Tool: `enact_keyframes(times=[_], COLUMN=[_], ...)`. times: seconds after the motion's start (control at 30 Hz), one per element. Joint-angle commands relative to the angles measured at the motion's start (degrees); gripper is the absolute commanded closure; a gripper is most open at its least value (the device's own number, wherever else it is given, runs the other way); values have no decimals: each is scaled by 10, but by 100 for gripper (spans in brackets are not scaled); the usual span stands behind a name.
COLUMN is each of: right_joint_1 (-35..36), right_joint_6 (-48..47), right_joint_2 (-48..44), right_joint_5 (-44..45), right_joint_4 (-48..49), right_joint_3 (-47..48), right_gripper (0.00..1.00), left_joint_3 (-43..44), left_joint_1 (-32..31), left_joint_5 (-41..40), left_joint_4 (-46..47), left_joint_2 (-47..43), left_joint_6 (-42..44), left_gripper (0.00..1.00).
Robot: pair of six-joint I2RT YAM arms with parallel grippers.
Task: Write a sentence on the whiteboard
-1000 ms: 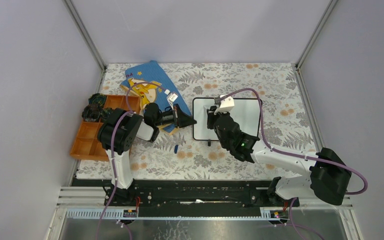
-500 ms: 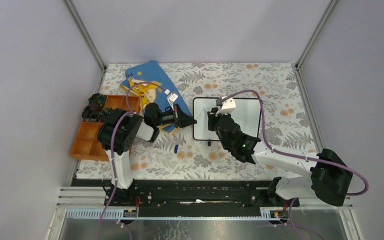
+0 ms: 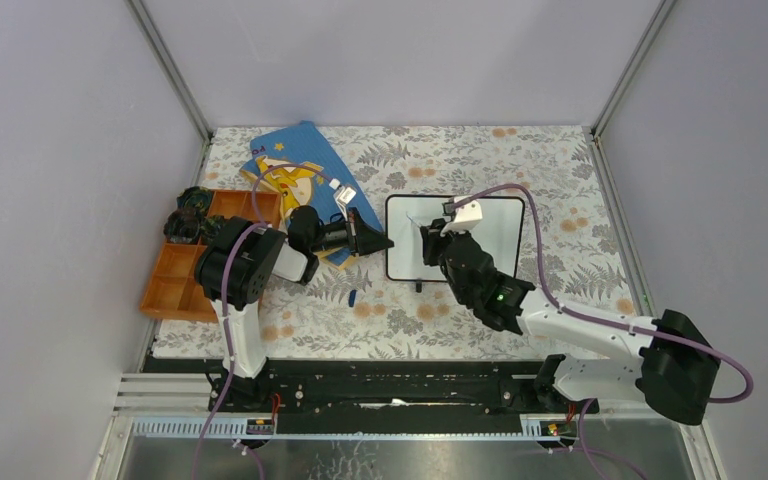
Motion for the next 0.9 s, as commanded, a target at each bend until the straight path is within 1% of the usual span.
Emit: enact_keyframes(times=[0.0, 0.4, 0.87], right_joint_1=[-3, -8, -20], right_joint_6=[2, -2, 6], right_joint_2=[-35, -9, 3], right_joint_5=[0, 43, 43], right_joint_4=[30, 10, 16], right_joint_3=[11, 36, 36], right_gripper=[100, 100, 100], left_joint_3=[-10, -11, -11], left_joint_1=[-7, -8, -8], left_joint_5=[-3, -4, -4], left_joint_4=[-8, -11, -12], left_joint_2=[-12, -15, -14], left_joint_6=[16, 18, 19], left_gripper=[97, 98, 98])
